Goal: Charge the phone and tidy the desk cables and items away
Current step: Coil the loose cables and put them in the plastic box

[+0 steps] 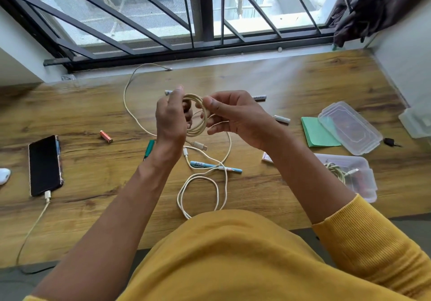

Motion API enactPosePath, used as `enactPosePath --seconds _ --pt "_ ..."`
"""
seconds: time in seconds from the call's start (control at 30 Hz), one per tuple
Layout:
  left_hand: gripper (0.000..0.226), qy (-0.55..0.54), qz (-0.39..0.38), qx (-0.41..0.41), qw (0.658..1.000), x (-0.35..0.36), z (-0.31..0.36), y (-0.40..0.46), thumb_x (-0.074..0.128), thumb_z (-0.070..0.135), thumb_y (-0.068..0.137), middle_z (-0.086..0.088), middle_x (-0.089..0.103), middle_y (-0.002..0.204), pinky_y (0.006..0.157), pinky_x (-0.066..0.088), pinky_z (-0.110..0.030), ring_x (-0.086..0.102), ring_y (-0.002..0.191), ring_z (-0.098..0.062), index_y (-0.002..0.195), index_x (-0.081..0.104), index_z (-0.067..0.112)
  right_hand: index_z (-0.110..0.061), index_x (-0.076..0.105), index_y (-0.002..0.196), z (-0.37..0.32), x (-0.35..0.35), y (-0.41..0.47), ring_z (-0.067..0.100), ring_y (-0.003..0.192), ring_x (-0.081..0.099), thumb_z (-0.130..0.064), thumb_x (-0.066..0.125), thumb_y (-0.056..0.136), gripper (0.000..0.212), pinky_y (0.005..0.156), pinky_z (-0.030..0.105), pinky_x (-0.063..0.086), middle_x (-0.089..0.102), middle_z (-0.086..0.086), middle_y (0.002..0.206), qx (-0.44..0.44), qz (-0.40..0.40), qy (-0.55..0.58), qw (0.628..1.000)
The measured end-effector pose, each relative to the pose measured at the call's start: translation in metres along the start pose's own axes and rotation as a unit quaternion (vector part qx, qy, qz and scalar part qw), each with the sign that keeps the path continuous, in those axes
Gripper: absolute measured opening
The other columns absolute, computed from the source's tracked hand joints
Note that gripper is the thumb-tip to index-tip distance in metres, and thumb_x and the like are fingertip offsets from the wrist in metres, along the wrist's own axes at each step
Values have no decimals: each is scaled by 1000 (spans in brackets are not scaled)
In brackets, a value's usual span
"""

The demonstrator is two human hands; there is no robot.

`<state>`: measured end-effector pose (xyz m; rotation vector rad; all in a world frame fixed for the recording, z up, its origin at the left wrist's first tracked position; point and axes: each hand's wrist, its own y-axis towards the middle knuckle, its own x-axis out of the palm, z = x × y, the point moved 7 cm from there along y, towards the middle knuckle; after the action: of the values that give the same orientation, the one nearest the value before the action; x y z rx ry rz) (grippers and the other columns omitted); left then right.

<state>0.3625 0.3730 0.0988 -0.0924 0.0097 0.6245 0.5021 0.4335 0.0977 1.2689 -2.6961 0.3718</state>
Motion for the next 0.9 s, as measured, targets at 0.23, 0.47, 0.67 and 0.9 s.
enactPosePath --seconds 0.23,0.47,0.67,0.9 --pt "57 127 44 81 988 -13 3 7 44 45 100 2 46 48 52 34 -42 39 48 -21 50 50 18 -8 80 107 -12 -9 1 14 82 60 -20 65 105 19 73 33 54 67 7 87 -37 103 -174 979" --pt "57 371 92 205 901 -14 22 -5 38 39 110 7 34 48 57 18 -36 39 48 -23 56 36 19 -2 80 102 -18 -10 -6 18 79 59 -11 73 95 14 66 29 45 69 4 76 -3 106 -112 988" --pt "48 399 124 234 878 -13 21 -15 38 32 113 13 32 51 51 19 -31 37 48 -14 66 44 20 -3 76 100 -11 2 -9 14 73 68 -9 75 92 9 69 32 46 79 10 85 54 104 -64 991" --pt "50 331 124 213 911 -16 17 -9 37 31 112 12 39 51 51 20 -21 41 47 -2 65 45 19 -2 78 97 -10 8 -9 10 77 72 -11 81 89 13 71 28 47 79 4 83 54 106 -96 988"
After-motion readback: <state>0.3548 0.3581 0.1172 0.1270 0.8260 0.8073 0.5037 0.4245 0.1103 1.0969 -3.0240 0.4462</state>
